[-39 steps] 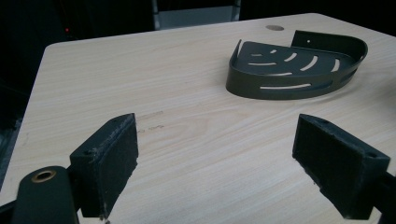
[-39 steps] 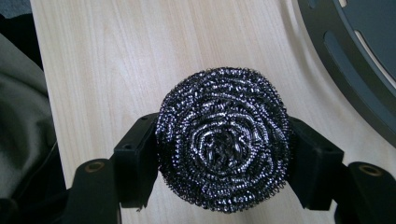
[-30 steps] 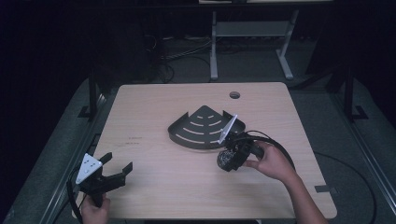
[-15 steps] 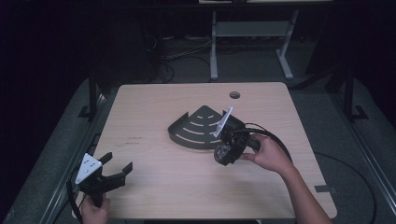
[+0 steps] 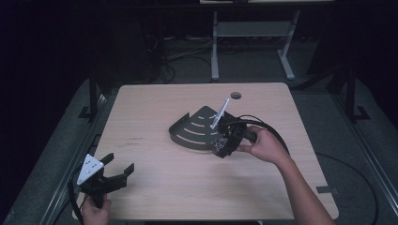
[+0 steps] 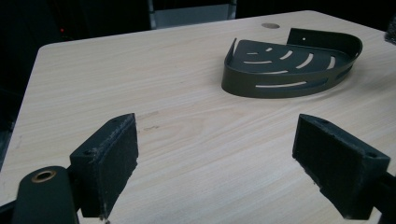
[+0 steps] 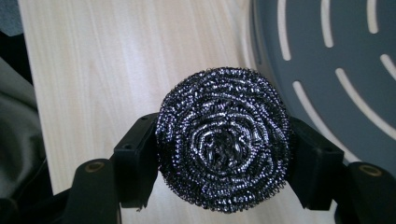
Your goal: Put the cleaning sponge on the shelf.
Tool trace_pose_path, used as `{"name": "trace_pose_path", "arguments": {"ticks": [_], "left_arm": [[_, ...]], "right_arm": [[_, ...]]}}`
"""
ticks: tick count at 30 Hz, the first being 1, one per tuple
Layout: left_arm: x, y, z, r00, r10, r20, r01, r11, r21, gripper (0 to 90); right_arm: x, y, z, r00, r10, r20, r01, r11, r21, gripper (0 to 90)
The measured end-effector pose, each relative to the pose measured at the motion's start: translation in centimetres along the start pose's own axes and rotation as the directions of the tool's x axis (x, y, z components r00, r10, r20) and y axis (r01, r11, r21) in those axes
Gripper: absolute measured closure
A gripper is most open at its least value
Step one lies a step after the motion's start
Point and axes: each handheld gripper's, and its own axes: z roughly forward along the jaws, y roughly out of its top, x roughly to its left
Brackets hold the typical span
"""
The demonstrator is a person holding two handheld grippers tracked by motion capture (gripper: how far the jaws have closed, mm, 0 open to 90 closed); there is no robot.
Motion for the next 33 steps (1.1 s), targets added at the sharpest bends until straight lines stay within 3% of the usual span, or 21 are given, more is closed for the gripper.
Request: {"name": "trace_pose_path", "arguments": {"ticks": [20,33], "left_arm": [[0.0,0.0,0.0,0.9999,-0.003,0.01,0.003,1.0,-0.006,13.7],[0.0,0.1,-0.1,0.9999,0.002,0.014,-0.001,1.0,-0.007,13.7]], "right_arm": [[-2.0,3.2,0.2,0.9998,-0.013,-0.017,0.013,1.0,0.011,33.3],[-3.1,4.3,0.7,0.9998,-0.01,-0.016,0.01,0.999,0.031,33.3]]}}
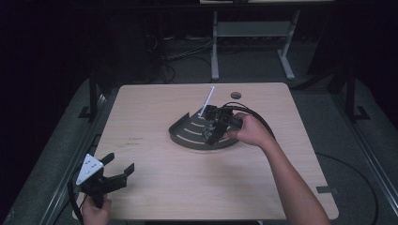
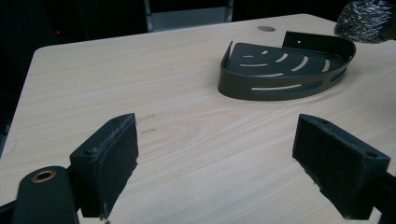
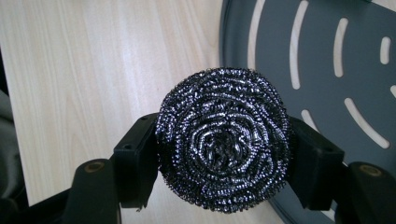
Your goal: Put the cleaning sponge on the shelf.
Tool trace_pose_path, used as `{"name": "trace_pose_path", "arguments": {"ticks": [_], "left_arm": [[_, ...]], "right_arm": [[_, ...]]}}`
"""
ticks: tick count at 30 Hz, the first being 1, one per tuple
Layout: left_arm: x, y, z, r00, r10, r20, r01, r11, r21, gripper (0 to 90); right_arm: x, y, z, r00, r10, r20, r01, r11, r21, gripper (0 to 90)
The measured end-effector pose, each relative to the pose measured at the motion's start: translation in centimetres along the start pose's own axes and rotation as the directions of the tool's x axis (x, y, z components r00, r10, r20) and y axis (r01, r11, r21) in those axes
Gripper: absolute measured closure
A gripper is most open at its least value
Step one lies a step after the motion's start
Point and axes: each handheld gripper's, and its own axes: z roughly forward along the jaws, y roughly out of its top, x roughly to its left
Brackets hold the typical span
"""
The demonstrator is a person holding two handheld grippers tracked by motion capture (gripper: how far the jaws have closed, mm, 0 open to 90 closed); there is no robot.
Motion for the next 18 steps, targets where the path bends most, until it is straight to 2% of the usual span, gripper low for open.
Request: {"name": "trace_pose_path", "arguments": {"ticks": [5,18], "left_arm": [[0.0,-0.1,0.2,1.0,-0.004,0.007,0.004,1.0,0.003,13.7],[-0.1,-0.1,0.2,0.9999,-0.004,0.015,0.004,1.0,0.002,13.7]], "right_arm": [[-0.6,-0.1,0.5,0.9997,0.022,-0.001,-0.022,1.0,0.018,33.3],[-2.3,0.4,1.8,0.9981,0.059,-0.016,-0.059,0.998,0.004,33.3]]}}
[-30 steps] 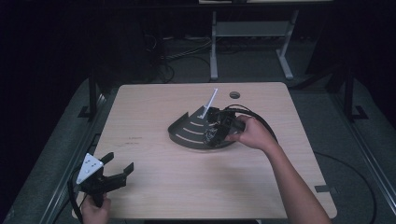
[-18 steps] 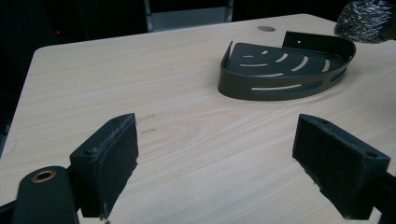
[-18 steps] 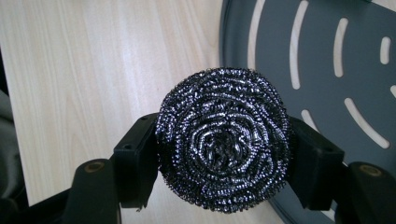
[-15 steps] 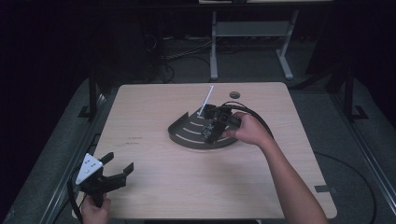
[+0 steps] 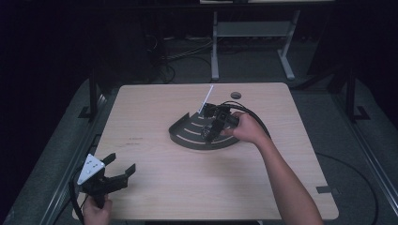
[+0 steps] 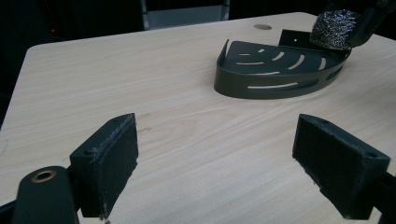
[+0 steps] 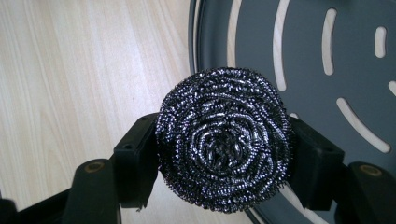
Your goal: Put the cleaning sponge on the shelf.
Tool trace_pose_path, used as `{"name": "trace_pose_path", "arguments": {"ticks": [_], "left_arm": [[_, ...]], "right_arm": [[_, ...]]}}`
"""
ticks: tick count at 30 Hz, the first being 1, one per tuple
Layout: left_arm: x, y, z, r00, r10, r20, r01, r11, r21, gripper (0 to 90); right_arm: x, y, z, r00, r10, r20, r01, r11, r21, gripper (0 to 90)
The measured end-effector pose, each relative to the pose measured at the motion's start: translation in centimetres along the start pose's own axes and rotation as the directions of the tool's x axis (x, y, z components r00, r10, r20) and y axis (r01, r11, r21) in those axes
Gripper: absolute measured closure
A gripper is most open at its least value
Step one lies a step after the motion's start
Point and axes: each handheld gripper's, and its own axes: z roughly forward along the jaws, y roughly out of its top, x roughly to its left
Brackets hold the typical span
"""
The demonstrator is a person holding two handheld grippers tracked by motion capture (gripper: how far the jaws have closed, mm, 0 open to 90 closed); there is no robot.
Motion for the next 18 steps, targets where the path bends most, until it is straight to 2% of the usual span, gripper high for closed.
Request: {"name": "trace_pose_path", "arguments": {"ticks": [9,13,18], "left_arm": [[0.0,0.0,0.0,1.0,-0.003,0.002,0.003,1.0,-0.006,13.7],[-0.1,0.0,0.0,1.0,-0.001,0.0,0.001,1.0,-0.006,13.7],[0.0,0.0,0.0,1.0,-0.001,0.001,0.001,1.0,0.001,13.7]], "right_arm": [[-0.9,0.6,-0.4,0.9998,0.017,0.003,-0.017,1.0,-0.001,33.3],[-1.4,0.8,-0.7,0.9996,0.027,0.003,-0.027,0.999,-0.026,33.3],[-2.0,0.6,0.0,0.9986,0.053,0.006,-0.053,0.999,0.002,33.2]]}}
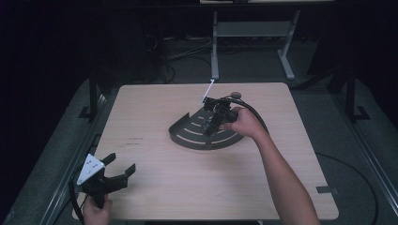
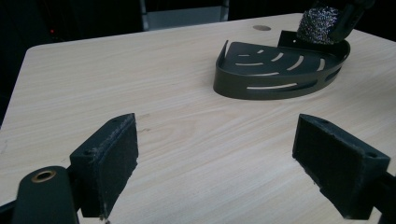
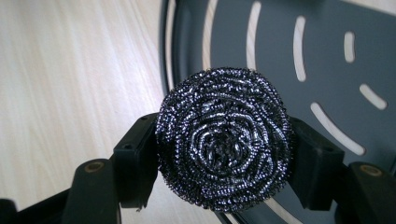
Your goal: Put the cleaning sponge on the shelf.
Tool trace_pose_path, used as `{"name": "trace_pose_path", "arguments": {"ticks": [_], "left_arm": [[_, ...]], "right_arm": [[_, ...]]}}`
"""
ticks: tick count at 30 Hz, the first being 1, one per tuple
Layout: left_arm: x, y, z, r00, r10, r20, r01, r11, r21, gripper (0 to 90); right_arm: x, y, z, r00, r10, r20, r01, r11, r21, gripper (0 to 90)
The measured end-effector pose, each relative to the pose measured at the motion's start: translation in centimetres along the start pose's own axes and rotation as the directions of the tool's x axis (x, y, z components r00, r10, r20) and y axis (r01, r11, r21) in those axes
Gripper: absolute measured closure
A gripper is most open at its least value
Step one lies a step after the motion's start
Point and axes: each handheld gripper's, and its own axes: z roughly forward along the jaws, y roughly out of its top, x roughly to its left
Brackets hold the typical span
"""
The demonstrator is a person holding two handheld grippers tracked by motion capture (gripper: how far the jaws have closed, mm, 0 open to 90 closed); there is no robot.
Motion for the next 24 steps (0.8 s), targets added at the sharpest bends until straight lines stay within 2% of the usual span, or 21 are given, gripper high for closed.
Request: {"name": "trace_pose_path", "arguments": {"ticks": [9,14,20,24], "left_arm": [[-0.1,0.0,0.0,1.0,0.002,0.001,-0.002,1.0,-0.005,13.7],[0.0,0.0,-0.1,1.0,0.001,-0.002,-0.001,1.0,-0.004,13.7],[0.0,0.0,-0.1,1.0,0.001,-0.002,-0.001,1.0,-0.005,13.7],[0.1,0.0,-0.2,1.0,0.0,-0.004,0.0,1.0,-0.004,13.7]], "right_arm": [[-0.8,0.2,1.2,0.9997,0.02,0.011,-0.02,1.0,0.01,33.1],[-1.6,0.2,2.1,0.9987,0.051,0.011,-0.051,0.999,0.009,33.1],[-2.1,0.1,2.5,0.9977,0.061,0.029,-0.062,0.998,0.011,33.1],[-2.3,0.2,2.9,0.9973,0.07,0.023,-0.07,0.998,0.002,33.1]]}}
